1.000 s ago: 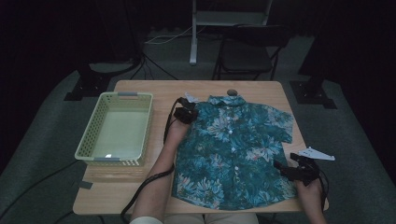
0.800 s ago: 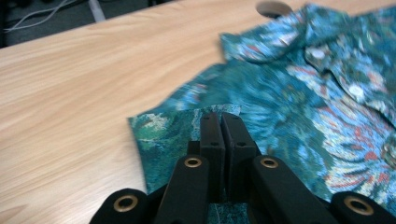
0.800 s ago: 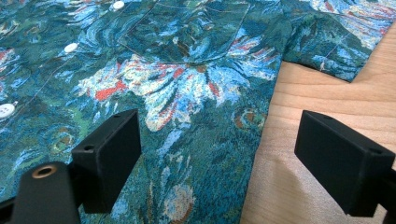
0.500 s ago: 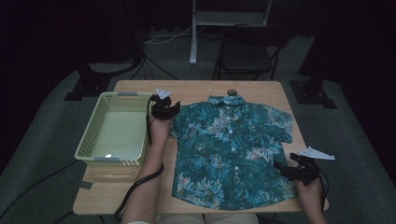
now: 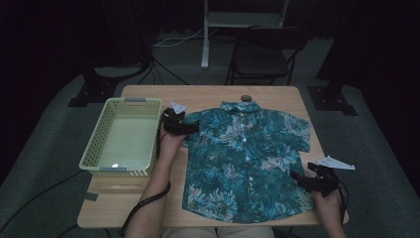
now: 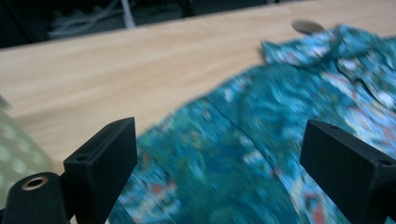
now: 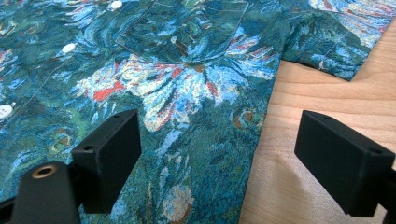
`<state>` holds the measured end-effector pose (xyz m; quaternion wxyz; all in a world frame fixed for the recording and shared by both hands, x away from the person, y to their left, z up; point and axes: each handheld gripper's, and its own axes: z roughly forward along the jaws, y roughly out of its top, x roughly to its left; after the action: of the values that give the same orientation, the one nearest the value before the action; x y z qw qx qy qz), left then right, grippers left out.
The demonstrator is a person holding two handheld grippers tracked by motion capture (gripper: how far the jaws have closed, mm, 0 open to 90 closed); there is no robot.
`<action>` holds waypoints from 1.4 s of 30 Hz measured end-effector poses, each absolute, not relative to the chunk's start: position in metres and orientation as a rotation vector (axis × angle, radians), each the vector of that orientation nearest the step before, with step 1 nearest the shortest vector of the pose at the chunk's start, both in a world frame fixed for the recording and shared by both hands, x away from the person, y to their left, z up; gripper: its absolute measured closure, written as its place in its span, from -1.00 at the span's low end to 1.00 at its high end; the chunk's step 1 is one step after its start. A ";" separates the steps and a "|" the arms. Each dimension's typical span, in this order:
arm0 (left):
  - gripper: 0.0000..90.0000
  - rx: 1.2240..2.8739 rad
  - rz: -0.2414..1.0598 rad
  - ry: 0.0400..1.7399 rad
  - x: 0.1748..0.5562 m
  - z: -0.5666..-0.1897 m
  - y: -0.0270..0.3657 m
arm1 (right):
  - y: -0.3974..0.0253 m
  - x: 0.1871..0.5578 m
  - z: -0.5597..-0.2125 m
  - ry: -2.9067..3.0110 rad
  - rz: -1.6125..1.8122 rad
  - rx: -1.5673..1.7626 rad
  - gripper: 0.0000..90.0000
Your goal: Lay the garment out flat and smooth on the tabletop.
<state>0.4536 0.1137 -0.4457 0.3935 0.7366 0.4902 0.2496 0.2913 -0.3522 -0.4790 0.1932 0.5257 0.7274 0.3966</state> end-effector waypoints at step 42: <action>-0.73 1.804 0.576 1.044 0.327 -0.459 0.124 | -0.352 0.291 -0.479 2.033 1.109 1.481 -0.69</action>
<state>0.3272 0.1239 -0.4593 0.4700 0.7364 0.4262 0.2349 0.2912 -0.3523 -0.4790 0.1951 0.5283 0.7254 0.3958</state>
